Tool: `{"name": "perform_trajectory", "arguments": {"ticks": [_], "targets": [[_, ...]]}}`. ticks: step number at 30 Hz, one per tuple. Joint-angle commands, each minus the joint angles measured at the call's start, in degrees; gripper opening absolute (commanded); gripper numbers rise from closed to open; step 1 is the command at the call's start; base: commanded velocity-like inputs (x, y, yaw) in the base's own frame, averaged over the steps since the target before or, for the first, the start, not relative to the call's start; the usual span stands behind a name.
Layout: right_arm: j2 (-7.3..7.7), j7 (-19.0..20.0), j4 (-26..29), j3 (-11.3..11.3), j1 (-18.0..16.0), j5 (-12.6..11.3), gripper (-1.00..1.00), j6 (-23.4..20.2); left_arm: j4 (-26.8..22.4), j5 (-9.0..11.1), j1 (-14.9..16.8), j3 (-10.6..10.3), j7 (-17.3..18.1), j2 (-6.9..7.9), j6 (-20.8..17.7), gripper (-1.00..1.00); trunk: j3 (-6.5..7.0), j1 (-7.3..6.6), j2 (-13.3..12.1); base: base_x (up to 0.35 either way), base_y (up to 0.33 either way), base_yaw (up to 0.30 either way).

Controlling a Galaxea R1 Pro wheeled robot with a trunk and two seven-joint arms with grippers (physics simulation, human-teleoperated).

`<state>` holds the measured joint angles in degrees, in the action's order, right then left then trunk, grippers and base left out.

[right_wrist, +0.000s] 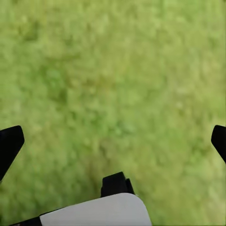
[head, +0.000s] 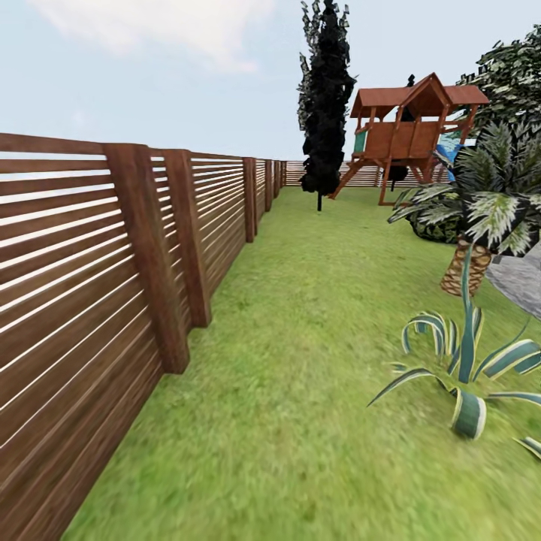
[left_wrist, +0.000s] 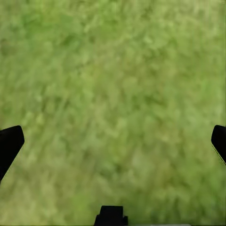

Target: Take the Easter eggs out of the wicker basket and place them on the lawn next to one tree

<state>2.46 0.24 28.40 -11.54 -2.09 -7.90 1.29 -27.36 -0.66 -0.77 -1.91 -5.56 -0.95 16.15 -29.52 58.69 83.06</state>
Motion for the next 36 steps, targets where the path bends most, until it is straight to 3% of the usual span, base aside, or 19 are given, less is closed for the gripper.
{"name": "perform_trajectory", "arguments": {"ticks": [1, 20, 36], "targets": [[0.0, 0.02, -0.02, 0.03, -0.02, -0.6, 1.0, 0.16, -0.07, -0.09, -0.02, -0.2, -0.42, 0.02, 0.07, 1.0, -0.04, 0.04, 0.02, 0.336, 0.0, -0.105], [0.0, 0.02, -0.02, 0.03, -0.02, -0.57, 1.0, 0.13, -0.07, -0.13, 0.0, -0.22, -0.42, -0.02, 0.06, 1.0, -0.04, 0.04, 0.02, 0.336, 0.065, -0.079], [0.0, 0.02, -0.02, 0.03, -0.02, -0.59, 1.0, 0.13, -0.07, -0.13, 0.01, -0.28, -0.42, -0.02, 0.07, 1.0, -0.04, 0.04, 0.02, 0.336, 0.093, -0.005]]}}
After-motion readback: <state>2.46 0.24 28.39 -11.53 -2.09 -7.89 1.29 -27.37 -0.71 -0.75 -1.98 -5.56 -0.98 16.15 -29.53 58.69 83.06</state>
